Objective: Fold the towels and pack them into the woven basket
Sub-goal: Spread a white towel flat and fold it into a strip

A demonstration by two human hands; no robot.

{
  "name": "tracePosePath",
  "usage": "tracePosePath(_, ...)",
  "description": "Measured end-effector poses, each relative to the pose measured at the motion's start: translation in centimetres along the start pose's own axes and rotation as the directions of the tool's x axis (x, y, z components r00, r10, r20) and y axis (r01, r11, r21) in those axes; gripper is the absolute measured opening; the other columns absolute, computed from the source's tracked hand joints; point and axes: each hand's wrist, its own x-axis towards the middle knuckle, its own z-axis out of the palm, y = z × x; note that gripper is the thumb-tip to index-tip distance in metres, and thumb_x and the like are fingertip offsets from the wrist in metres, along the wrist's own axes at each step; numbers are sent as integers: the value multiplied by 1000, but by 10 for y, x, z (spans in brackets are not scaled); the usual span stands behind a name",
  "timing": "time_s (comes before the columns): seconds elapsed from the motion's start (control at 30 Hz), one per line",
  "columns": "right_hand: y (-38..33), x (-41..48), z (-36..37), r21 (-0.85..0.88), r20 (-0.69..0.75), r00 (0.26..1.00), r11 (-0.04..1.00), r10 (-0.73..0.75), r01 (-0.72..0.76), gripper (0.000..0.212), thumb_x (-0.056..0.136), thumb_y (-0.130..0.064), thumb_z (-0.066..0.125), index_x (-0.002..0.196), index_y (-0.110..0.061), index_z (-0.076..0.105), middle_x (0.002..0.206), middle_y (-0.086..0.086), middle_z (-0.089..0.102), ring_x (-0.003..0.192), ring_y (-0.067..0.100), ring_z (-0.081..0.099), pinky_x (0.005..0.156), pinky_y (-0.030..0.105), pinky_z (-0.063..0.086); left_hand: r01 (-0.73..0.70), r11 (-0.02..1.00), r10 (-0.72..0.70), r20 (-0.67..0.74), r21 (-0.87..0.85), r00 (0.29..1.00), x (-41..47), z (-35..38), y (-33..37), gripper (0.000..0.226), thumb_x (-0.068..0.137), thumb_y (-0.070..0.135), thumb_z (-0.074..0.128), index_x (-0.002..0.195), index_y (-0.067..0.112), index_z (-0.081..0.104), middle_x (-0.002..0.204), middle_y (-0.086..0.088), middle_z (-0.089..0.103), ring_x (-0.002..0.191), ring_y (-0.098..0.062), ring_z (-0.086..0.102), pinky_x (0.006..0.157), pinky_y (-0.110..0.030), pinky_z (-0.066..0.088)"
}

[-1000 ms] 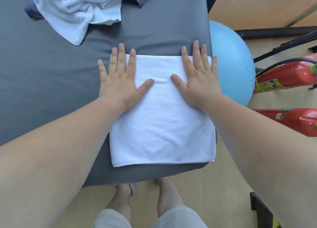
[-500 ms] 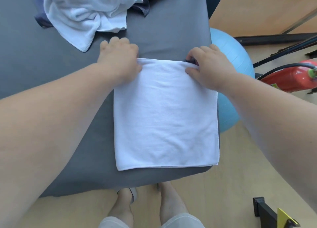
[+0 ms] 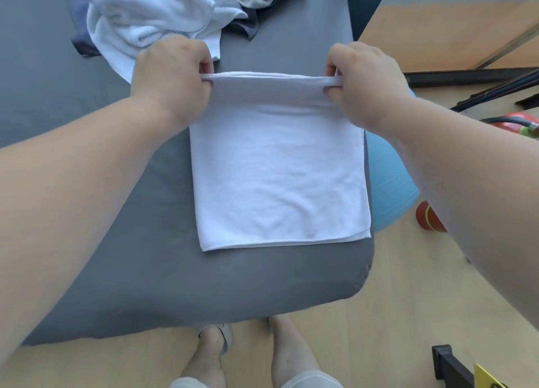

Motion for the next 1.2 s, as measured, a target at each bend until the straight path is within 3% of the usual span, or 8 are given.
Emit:
tracePosePath(0.23,3,-75,17,44,-89,995,997,-55,59,12,80,-7,64,84,-17,59,83,1,50,81,35,52,67,41,41,-92,978,84,-54,-185,995,-80,8,-1,13,78,5,66,88,10,71,88,-10,67,85,-33,62,74,-41,50)
tracePosePath(0.4,1,-139,22,196,2,998,978,-69,67,15,82,-3,69,86,-16,62,91,1,53,74,25,52,60,42,48,-87,960,87,-11,-265,996,-154,12,7,19,72,-8,69,81,8,70,82,-4,65,79,-29,61,67,-42,52)
tracePosePath(0.63,-1,-185,29,238,18,999,971,-34,29,21,79,2,73,82,-16,63,90,-1,55,76,23,55,61,41,50,-37,956,44,18,-292,999,-209,24,13,20,68,-12,68,74,7,67,78,-4,60,73,-31,54,62,-43,50)
tracePosePath(0.83,0,-205,40,218,20,1000,976,-11,7,20,77,2,72,79,-16,64,85,-2,56,75,24,56,61,38,49,-16,958,-4,-70,-286,998,-225,33,18,16,70,-10,66,72,5,66,77,-6,58,72,-30,50,64,-42,44)
tracePosePath(1.2,2,-220,72,115,38,999,993,-18,13,26,67,7,66,78,-16,65,81,0,56,72,29,52,63,44,46,-137,974,139,-2,-180,990,-235,53,-3,14,74,-5,61,72,8,67,75,-5,57,66,-28,44,60,-44,41)
